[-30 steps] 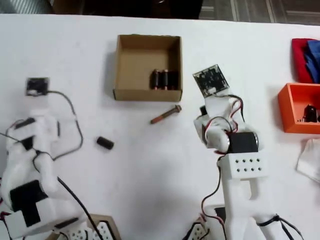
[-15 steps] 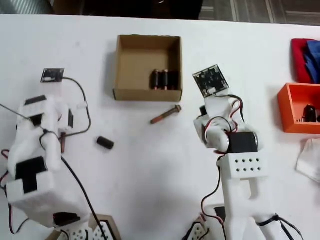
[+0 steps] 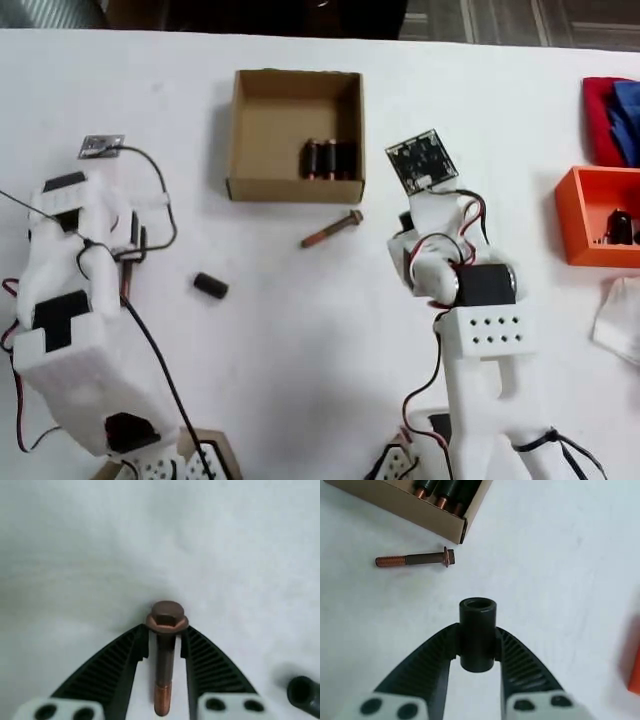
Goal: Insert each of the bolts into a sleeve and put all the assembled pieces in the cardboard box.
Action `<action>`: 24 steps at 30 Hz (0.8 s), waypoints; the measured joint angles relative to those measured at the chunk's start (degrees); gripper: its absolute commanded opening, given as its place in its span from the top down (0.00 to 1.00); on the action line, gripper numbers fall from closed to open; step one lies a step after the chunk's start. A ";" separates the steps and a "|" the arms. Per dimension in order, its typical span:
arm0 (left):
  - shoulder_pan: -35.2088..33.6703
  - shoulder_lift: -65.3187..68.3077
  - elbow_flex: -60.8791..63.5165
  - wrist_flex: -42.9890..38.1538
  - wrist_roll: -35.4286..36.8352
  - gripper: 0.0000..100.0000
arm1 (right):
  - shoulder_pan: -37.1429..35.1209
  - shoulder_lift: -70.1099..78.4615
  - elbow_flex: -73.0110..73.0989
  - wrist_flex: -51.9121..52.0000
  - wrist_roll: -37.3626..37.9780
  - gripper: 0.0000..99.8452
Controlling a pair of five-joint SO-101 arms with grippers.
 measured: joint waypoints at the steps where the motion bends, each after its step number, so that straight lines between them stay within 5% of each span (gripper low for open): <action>1: 0.09 0.09 0.00 0.09 0.00 0.98 | 0.00 0.00 0.00 0.00 0.00 0.98; 16: 4.84 -0.53 -2.90 6.77 0.53 0.97 | 0.00 -12.04 -1.23 5.71 0.09 0.98; 24: 11.16 -24.79 -7.30 13.89 8.97 0.97 | 0.00 -13.19 5.89 0.79 -0.26 0.98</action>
